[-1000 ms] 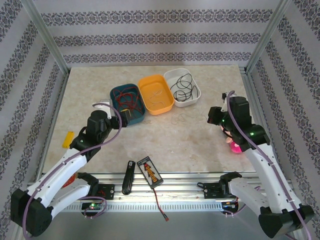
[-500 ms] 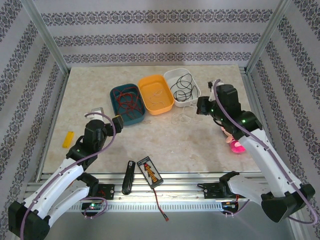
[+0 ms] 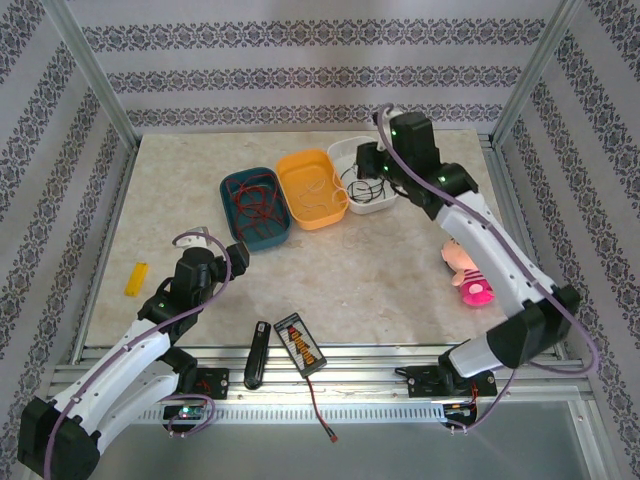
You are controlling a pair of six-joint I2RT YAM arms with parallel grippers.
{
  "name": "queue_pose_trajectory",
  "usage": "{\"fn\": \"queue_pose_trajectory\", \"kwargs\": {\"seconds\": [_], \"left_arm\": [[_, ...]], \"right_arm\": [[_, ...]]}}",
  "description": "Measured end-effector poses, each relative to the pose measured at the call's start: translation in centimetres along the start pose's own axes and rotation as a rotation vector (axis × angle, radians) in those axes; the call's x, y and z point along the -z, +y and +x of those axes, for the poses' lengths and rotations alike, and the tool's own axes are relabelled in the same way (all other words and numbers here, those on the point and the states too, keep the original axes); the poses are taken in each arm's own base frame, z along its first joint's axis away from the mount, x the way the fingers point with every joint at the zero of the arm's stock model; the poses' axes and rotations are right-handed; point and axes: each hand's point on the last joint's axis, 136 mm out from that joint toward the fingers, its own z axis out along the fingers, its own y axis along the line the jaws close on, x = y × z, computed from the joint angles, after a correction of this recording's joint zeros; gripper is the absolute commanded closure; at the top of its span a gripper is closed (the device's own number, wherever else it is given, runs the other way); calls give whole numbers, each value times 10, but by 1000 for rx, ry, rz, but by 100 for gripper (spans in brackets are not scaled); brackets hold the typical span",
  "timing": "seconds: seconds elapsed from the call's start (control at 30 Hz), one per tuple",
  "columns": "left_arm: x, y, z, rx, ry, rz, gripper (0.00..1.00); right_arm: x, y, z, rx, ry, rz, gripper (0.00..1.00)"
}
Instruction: Untangle the cables
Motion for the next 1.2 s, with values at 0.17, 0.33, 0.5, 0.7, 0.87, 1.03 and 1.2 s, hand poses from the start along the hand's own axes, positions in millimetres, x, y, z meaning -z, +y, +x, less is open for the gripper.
{"fn": "queue_pose_trajectory", "kwargs": {"seconds": [0.17, 0.33, 0.5, 0.7, 0.87, 1.03, 1.2], "left_arm": [[1, -1, 0, 8, 1, 8, 0], [3, -4, -1, 15, -3, 23, 0], [5, -4, -2, 25, -9, 29, 1], [5, -3, -1, 25, -6, 27, 0], [5, -1, 2, 29, -2, 24, 1], [4, 1, 4, 28, 3, 19, 0], [4, 1, 4, 28, 3, 19, 1]], "right_arm": [[-33, 8, -19, 33, -14, -14, 100], [-65, 9, -29, 57, -12, -7, 100], [-94, 7, -33, 74, -3, 3, 100], [-125, 1, -26, 78, 31, 28, 100], [-142, -1, -13, 76, 66, 36, 100], [-149, 7, 3, 78, 104, 29, 100], [-155, 14, 25, 79, 151, 23, 100]]}}
